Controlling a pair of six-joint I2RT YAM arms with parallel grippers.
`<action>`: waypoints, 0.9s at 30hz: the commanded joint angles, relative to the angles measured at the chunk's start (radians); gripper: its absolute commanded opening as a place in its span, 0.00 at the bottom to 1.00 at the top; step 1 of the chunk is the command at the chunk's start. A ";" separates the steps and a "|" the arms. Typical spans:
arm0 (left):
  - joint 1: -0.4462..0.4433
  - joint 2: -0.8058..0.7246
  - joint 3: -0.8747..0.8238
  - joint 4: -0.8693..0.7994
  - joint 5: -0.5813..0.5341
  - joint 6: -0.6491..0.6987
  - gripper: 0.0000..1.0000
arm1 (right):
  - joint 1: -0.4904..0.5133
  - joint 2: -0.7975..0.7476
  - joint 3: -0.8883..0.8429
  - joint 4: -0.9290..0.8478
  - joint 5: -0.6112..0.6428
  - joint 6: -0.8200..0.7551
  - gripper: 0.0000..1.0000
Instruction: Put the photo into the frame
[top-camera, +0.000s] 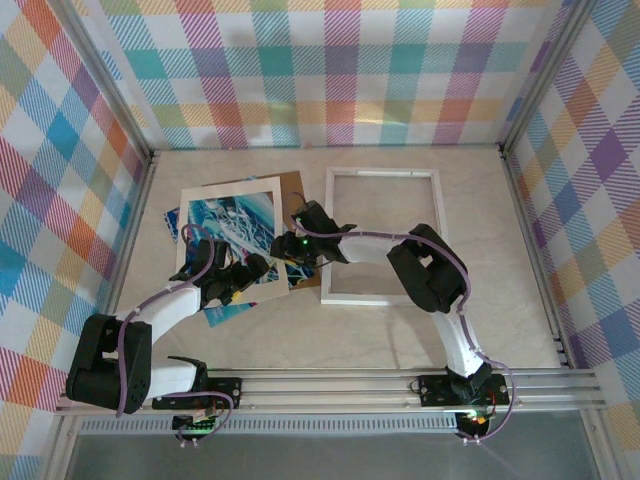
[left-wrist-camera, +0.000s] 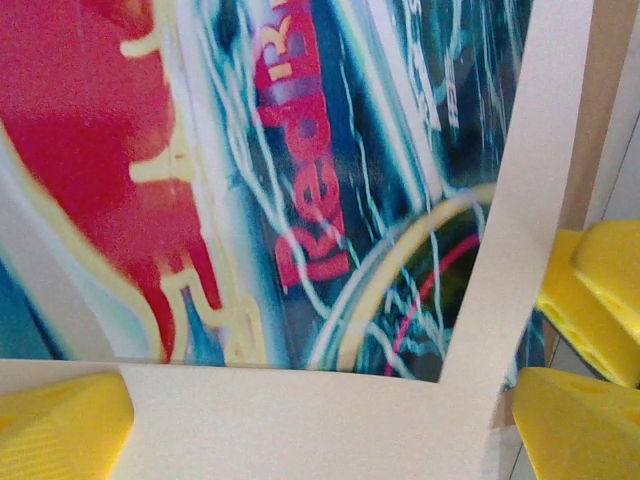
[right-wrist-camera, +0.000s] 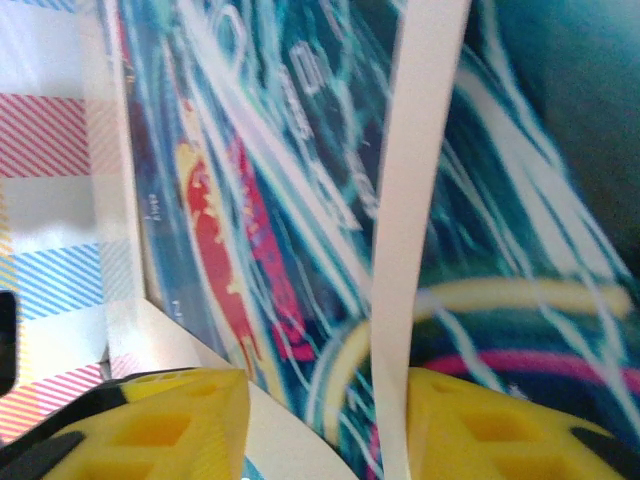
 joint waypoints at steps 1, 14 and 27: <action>0.003 0.053 -0.048 -0.063 0.027 0.001 1.00 | 0.002 -0.018 -0.004 0.078 -0.043 0.026 0.38; 0.043 -0.092 0.093 -0.236 -0.008 0.027 1.00 | -0.023 0.008 0.079 -0.055 -0.019 -0.082 0.00; 0.135 -0.066 0.332 -0.188 -0.002 0.006 1.00 | -0.107 -0.029 0.262 -0.279 -0.192 -0.192 0.00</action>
